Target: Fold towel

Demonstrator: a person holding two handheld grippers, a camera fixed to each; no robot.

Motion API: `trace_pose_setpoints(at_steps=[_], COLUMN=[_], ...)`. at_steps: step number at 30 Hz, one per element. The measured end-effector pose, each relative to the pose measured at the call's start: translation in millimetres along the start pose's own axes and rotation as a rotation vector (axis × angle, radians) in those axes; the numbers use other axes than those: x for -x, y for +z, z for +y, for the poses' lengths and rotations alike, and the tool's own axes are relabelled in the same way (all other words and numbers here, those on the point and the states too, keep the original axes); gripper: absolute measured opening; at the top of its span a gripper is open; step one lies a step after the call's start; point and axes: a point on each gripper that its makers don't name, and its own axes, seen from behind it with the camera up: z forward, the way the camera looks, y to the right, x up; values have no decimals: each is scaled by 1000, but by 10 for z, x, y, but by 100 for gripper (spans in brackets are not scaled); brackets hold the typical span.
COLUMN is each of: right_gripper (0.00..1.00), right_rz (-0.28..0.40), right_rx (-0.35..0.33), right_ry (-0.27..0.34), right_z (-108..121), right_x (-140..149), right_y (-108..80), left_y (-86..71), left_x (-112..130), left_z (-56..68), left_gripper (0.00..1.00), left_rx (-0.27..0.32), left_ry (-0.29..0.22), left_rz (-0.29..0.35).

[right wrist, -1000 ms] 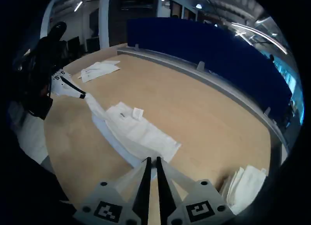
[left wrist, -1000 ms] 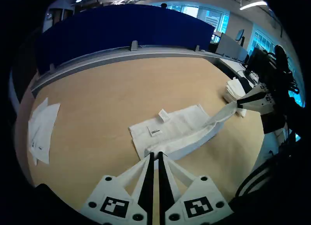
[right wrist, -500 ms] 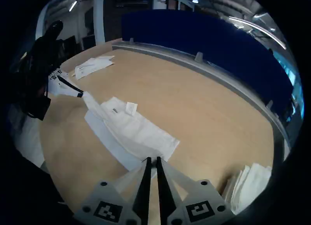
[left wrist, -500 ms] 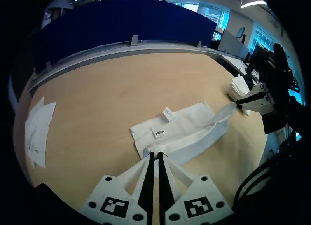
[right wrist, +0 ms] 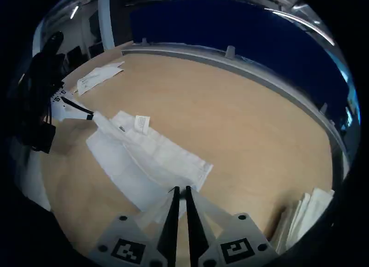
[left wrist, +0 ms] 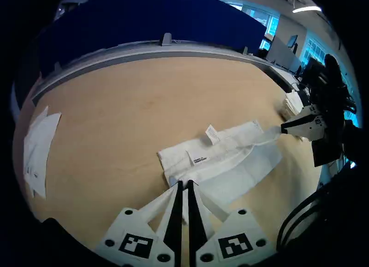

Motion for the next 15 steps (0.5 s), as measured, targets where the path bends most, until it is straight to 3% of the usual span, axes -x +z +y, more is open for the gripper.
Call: trace_pose_setpoints(at_steps=[15], right_gripper=[18], right_rz=[18], right_rx=[66], right_ry=[28], right_z=[162], right_x=[-35], right_y=[259], left_y=[279], left_x=[-53], left_z=[-134], left_gripper=[8], left_rx=[-34], left_ry=[-51], left_rz=[10])
